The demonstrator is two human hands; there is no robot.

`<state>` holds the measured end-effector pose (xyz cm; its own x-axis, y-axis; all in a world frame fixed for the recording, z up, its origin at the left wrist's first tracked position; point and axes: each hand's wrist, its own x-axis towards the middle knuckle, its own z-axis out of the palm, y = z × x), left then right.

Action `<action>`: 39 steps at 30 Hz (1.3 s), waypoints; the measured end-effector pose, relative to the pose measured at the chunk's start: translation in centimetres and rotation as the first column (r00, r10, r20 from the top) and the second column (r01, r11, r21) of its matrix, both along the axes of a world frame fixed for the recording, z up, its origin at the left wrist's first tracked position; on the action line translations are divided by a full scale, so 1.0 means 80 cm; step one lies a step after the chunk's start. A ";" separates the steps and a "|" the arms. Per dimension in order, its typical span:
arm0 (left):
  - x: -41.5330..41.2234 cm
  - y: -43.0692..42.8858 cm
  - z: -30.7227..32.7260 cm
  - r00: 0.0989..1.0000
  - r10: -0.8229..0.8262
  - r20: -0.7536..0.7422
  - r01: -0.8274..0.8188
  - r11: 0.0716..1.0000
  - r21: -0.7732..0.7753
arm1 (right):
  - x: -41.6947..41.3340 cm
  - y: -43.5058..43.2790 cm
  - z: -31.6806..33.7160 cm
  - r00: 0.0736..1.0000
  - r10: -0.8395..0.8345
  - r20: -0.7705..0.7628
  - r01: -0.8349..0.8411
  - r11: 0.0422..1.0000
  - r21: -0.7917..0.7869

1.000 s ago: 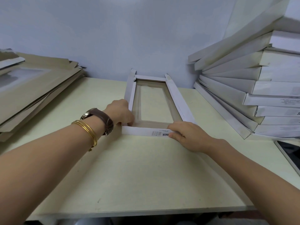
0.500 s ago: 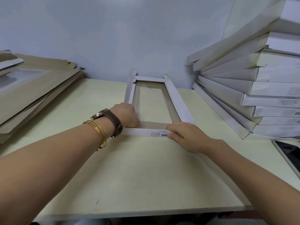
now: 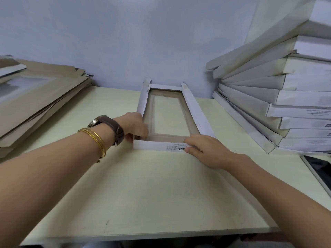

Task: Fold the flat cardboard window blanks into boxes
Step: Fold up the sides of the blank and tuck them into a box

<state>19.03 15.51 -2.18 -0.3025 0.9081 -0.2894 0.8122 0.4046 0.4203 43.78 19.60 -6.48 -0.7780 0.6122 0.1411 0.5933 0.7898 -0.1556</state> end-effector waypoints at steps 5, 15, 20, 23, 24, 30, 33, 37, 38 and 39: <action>-0.006 -0.002 0.006 0.997 -0.017 0.071 0.019 0.999 -0.034 | 0.000 0.000 0.000 1.000 -0.001 0.010 0.001 1.000 0.011; -0.008 -0.014 0.012 0.983 -0.029 0.182 0.038 0.998 -0.049 | 0.000 0.000 0.000 1.000 -0.004 0.013 0.004 1.000 -0.004; -0.013 -0.016 0.009 0.963 -0.082 0.257 0.104 0.992 -0.072 | -0.001 0.001 0.000 1.000 -0.005 0.018 0.006 1.000 -0.013; -0.021 -0.018 0.010 0.938 -0.145 0.315 0.189 0.975 -0.114 | 0.001 0.002 0.001 1.000 -0.013 0.011 0.014 1.000 -0.021; -0.023 -0.020 0.011 0.931 -0.164 0.326 0.215 0.968 -0.126 | 0.000 0.001 0.001 1.000 -0.015 0.012 0.015 1.000 -0.022; -0.034 -0.024 0.008 0.925 -0.236 0.297 0.258 0.965 -0.038 | -0.001 0.000 0.001 1.000 -0.016 -0.003 0.016 0.999 -0.029; -0.032 -0.028 0.001 0.925 -0.238 0.297 0.245 0.969 0.015 | -0.001 0.000 0.001 0.999 -0.035 -0.016 0.035 0.999 -0.026; -0.030 -0.039 -0.007 0.932 -0.231 0.278 0.219 0.973 0.075 | 0.000 -0.001 0.000 0.996 -0.065 -0.056 0.064 0.997 -0.034; -0.030 -0.042 -0.011 0.938 -0.232 0.259 0.214 0.972 0.096 | -0.001 -0.001 0.000 0.995 -0.073 -0.072 0.070 0.997 -0.038; -0.029 -0.043 -0.015 0.944 -0.229 0.236 0.205 0.971 0.120 | -0.001 -0.002 -0.001 0.993 -0.081 -0.084 0.078 0.996 -0.039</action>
<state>16.72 12.04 -3.38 -0.0249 0.9702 -0.2411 0.7420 0.1796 0.6459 43.74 19.44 -6.52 -0.7127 0.6775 0.1818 0.6373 0.7336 -0.2358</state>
